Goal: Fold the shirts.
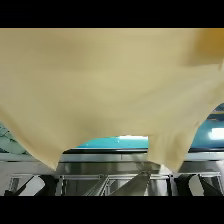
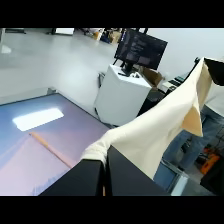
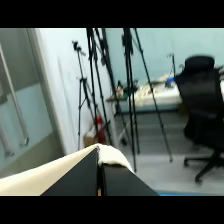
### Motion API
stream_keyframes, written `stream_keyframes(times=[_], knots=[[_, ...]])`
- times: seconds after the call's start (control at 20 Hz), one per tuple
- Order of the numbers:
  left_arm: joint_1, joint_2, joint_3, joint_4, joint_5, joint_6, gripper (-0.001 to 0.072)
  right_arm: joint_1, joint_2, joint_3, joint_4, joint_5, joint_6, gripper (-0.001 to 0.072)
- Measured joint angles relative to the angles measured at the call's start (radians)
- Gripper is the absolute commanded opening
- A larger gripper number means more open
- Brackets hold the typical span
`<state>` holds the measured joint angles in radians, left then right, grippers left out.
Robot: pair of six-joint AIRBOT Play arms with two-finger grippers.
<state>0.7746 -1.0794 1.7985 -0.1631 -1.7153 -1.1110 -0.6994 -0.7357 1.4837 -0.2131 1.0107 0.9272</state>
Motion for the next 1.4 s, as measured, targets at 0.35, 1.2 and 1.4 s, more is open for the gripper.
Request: stream_keyframes(times=[0.35, 1.2, 1.4], knots=[[-0.397, -0.356, 0.029, 0.502, 0.051, -0.014, 0.0023, 0.288, -0.435, -0.004, -0.16, 0.055, -0.024, 0.0019], [-0.515, -1.159, 0.208, 0.704, 0.119, -0.04, 0.0006, 0.325, -1.129, 0.013, -0.214, 0.121, -0.033, 0.0019], [-0.552, -1.152, 0.159, 0.801, 0.114, -0.048, 0.0346, 0.318, -1.134, 0.013, -0.412, 0.137, 0.034, 0.0342]])
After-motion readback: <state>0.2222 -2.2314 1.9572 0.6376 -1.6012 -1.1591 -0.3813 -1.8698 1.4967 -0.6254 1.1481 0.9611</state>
